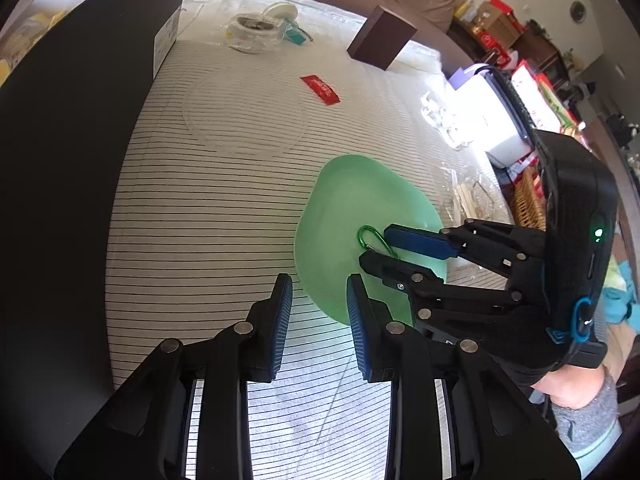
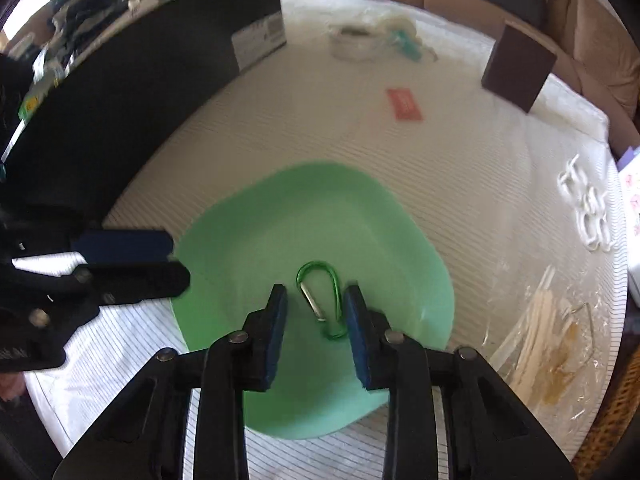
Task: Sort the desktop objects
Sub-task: 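Pinch the green carabiner in the bowl with the right tool and lift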
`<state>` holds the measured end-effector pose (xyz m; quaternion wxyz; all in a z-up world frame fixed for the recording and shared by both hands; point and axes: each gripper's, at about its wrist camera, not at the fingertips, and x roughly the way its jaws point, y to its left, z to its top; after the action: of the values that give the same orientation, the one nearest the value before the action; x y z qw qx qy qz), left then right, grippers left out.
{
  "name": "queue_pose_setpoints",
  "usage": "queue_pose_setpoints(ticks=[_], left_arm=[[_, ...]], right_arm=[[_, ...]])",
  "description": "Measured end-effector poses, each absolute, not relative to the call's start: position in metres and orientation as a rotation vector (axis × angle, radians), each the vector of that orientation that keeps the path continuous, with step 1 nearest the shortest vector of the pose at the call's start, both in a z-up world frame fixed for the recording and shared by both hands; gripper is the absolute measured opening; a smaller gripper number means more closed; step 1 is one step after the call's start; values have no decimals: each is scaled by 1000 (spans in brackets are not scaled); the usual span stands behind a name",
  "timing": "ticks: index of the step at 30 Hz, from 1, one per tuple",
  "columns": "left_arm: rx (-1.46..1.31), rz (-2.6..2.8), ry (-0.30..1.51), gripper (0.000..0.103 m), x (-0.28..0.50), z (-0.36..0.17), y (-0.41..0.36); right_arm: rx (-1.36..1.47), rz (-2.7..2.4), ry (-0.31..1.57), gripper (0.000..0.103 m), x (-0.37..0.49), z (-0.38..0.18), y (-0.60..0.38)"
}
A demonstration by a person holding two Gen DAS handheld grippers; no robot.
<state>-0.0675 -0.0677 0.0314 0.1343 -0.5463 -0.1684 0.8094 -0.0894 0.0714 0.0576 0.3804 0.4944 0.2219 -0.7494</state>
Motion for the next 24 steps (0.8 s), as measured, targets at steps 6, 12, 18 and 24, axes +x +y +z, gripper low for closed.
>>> queue_pose_setpoints(ticks=[6, 12, 18, 24], left_arm=[[-1590, 2340, -505, 26, -67, 30, -70], [-1581, 2343, -512, 26, -67, 32, -70], [-1583, 2339, -492, 28, -66, 30, -63], [-1594, 2353, -454, 28, -68, 27, -57]], right_arm=[[1326, -1899, 488, 18, -96, 60, 78], [1313, -1971, 228, 18, -107, 88, 109], [1295, -2172, 218, 18, -126, 122, 162], [1388, -2227, 252, 19, -137, 105, 188]])
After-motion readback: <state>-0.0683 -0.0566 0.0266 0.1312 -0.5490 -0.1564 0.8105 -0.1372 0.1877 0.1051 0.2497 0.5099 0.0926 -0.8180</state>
